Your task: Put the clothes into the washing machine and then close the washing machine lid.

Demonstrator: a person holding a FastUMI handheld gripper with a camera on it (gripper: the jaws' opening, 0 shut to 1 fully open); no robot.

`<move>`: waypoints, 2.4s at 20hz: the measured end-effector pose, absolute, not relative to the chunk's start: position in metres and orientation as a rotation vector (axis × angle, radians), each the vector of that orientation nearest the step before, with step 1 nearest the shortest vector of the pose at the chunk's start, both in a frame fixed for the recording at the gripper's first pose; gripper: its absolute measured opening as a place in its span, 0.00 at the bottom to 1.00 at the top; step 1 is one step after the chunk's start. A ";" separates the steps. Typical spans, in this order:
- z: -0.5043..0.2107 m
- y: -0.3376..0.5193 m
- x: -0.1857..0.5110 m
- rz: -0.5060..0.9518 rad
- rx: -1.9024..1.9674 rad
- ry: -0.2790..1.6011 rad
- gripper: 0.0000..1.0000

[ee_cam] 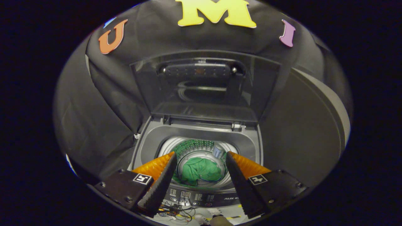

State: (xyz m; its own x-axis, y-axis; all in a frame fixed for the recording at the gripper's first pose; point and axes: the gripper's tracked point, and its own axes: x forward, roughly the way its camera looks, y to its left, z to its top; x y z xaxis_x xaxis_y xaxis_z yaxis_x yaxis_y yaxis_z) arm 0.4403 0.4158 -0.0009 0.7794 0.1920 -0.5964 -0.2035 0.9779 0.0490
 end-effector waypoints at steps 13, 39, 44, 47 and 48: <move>0.169 0.398 0.445 0.236 0.011 0.317 0.97; 0.190 0.453 0.594 0.177 0.027 0.402 0.97; 0.153 0.453 0.617 0.135 0.024 0.488 0.97; 0.137 0.450 0.621 0.127 0.014 0.516 0.97; 0.134 0.449 0.619 0.133 0.015 0.517 0.97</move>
